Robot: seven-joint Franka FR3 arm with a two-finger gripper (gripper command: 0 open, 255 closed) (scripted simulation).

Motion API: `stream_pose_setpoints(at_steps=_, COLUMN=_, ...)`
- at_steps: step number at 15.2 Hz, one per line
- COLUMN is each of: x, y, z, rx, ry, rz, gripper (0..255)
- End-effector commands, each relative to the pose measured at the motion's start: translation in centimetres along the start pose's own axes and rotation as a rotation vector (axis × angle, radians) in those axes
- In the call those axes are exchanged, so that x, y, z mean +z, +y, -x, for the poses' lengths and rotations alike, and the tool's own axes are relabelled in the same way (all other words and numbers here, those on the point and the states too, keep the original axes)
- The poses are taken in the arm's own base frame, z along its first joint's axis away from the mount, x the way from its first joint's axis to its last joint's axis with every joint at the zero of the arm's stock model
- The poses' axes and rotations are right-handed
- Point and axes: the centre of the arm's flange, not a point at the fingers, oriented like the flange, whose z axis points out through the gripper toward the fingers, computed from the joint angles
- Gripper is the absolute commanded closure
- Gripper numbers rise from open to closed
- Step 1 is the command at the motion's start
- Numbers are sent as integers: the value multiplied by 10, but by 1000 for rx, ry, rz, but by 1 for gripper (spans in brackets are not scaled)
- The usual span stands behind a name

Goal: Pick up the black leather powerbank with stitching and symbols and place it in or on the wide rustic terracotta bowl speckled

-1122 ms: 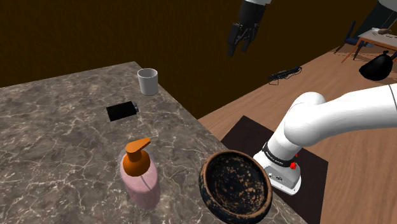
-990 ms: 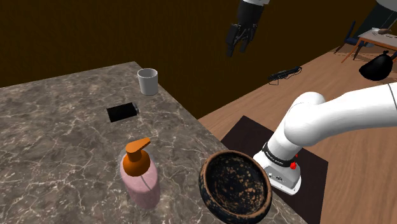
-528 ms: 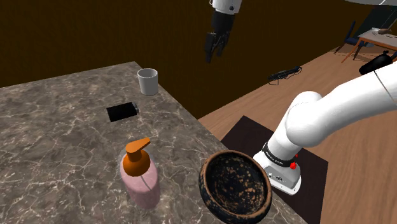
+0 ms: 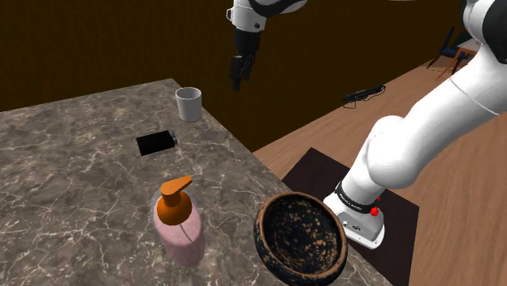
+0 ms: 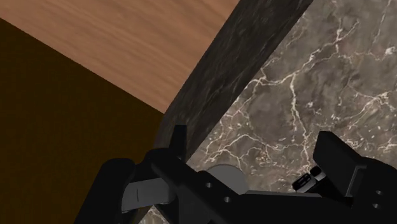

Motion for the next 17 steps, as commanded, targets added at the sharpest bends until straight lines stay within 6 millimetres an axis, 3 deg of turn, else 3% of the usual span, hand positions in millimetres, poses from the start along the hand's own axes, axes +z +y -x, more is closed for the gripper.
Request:
stream_pose_setpoints(at_steps=1, x=11, y=-12, z=-23, rx=-63, ry=-5, rz=-1, gripper=0)
stream_pose_setpoints(at_steps=9, x=60, y=-66, z=-103, rx=-303, ry=-24, rz=-2, gripper=0)
stream_pose_setpoints(at_steps=17, x=111, y=-136, z=-167, rx=-544, ry=-44, rz=-4, gripper=0)
